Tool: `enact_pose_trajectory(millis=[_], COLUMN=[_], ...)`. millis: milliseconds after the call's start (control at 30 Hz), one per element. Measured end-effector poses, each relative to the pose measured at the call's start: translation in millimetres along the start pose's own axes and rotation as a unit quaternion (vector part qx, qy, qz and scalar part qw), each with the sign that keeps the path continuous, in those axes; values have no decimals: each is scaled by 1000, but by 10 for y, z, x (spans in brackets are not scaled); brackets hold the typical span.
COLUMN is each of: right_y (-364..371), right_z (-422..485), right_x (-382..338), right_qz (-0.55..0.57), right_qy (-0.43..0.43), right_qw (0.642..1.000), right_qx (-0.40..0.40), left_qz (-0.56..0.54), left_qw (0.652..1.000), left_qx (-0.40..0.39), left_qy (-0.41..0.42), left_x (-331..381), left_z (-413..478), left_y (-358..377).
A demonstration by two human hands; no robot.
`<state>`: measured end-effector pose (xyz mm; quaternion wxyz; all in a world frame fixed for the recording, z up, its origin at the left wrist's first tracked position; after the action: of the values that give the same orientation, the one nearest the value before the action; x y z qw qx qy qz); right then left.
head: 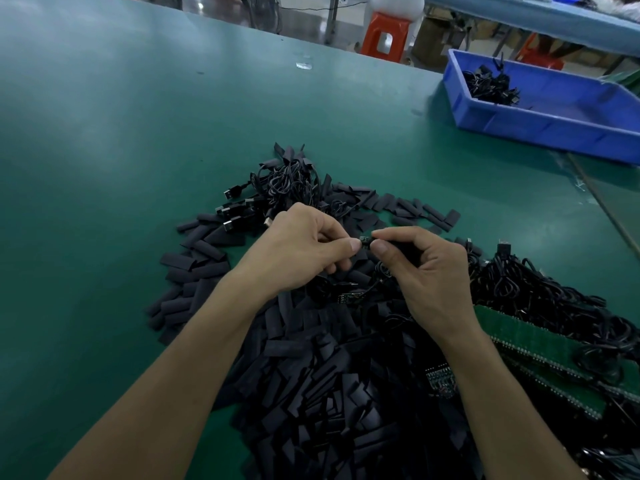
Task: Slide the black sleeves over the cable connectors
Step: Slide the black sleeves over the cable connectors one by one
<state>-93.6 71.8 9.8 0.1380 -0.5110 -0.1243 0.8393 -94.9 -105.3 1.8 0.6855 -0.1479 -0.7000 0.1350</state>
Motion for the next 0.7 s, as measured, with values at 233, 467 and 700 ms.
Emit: enact_pose_trajectory(millis=[233, 467, 700], right_y=[19, 17, -12], right_z=[11, 10, -5], right_x=[-5, 39, 37], right_qz=[15, 16, 57], right_qy=[14, 33, 67], right_qw=[1000, 999, 996], right_qx=[-21, -35, 9], left_qz=[-8, 7, -12], left_qw=[1000, 999, 999], left_qx=[-15, -27, -28], left_qy=[11, 19, 12], left_x=[44, 74, 74], left_z=[-15, -29, -35], left_y=[10, 29, 48])
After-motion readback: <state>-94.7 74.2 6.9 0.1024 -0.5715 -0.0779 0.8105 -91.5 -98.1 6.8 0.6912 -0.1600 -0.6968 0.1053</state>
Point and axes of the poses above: each hand's wrist, its own z-axis towards the middle knuckle, its own y-axis out of the palm, x = y × z, the point moved 5 cm from there along z, towards the middle knuckle, and after that the axes turned 7 degrees about x, right-handed, at the moved point
